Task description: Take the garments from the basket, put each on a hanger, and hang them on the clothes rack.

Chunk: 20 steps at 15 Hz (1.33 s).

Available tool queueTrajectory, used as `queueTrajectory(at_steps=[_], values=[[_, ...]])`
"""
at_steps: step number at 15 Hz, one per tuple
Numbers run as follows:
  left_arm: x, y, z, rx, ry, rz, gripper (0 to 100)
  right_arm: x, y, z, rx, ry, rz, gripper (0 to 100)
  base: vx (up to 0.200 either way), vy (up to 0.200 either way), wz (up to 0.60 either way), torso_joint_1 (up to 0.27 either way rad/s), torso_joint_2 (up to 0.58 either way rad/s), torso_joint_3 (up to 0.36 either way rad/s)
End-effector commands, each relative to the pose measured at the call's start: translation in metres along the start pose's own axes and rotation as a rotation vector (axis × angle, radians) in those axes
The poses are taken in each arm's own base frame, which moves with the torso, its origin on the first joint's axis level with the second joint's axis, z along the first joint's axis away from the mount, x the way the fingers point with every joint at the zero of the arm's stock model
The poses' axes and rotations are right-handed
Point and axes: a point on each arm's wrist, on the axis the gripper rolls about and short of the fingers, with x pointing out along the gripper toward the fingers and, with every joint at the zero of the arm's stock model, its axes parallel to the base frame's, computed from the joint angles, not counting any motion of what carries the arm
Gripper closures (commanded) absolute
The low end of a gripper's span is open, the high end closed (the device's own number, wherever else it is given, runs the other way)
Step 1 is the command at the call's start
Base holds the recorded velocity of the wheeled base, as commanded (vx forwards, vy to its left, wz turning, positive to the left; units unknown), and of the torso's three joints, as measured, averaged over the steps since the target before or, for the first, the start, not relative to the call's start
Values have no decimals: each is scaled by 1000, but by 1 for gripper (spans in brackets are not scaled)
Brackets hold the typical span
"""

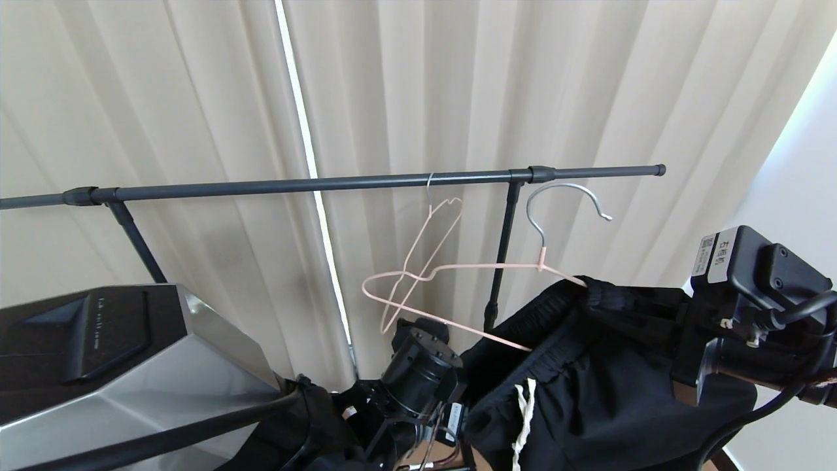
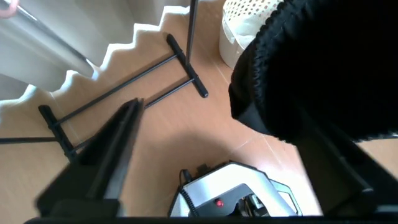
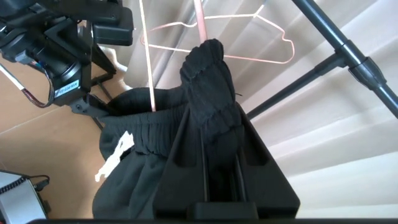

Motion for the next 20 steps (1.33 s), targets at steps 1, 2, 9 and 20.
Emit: queueTrajectory(at_steps=[1,2,9,20], values=[[0,1,1,-5,-5,7,100,-1,0,0,-1,-2,-1,100,0,0,0,0,0,0],[-2,4,1,-14,-34,22,100,-1,0,0,-1,-1,-1,100,0,0,0,0,0,0],[-39,17,16,2,-135,8,100,5,-2,-4,22,19,-1,100,0,0,0,0,0,0],[-45,69,40,-20,-280,123,100,10,-3,-10,31,47,4,100,0,0,0,0,0,0]])
